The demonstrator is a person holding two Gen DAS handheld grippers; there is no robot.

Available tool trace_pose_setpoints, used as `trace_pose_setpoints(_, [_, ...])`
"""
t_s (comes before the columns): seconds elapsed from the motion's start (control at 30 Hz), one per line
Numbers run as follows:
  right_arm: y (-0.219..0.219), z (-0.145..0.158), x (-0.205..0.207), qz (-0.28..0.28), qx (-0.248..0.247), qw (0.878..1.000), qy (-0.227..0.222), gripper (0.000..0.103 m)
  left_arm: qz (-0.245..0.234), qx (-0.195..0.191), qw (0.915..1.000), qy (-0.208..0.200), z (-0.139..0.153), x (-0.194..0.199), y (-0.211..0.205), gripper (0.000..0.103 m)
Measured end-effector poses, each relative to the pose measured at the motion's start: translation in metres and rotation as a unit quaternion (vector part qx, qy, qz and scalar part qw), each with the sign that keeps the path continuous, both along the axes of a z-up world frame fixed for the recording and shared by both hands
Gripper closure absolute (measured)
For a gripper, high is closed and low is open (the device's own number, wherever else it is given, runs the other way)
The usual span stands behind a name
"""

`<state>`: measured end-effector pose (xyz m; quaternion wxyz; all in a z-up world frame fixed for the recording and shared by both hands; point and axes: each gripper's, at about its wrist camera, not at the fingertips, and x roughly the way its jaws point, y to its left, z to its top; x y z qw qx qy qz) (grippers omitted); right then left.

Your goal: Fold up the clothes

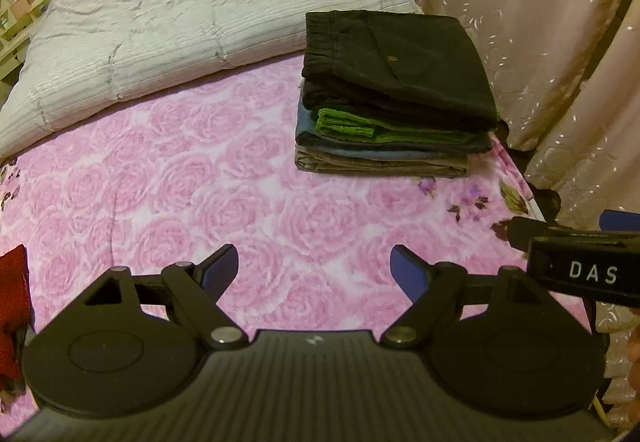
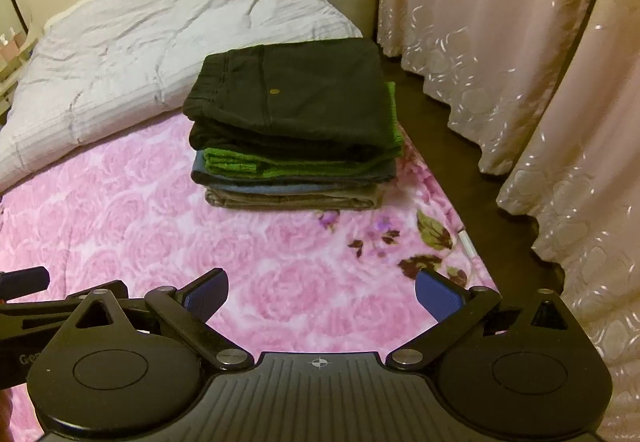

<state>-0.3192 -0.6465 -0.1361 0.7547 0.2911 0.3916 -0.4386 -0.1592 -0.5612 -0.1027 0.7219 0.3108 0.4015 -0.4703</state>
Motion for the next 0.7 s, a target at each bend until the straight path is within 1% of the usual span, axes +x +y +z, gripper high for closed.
trace_pose_setpoints(0.4, [-0.027,-0.020,0.004,0.012,0.024,1.000,0.011,0.001,0.019,0.012,0.9997,0.002,-0.013,0.003,-0.023,0.022])
trace_pose_setpoints(0.53, [-0.033,-0.022,0.004,0.018,0.025,0.999,0.013,0.001,0.026,0.010,0.9996,0.003,-0.014,0.001,-0.028,0.022])
trace_pose_setpoints(0.7, [-0.038,-0.022,0.001,0.021,0.026,0.999,0.013,0.001,0.028,-0.001,0.9996,-0.006,-0.011,-0.003,-0.031,0.022])
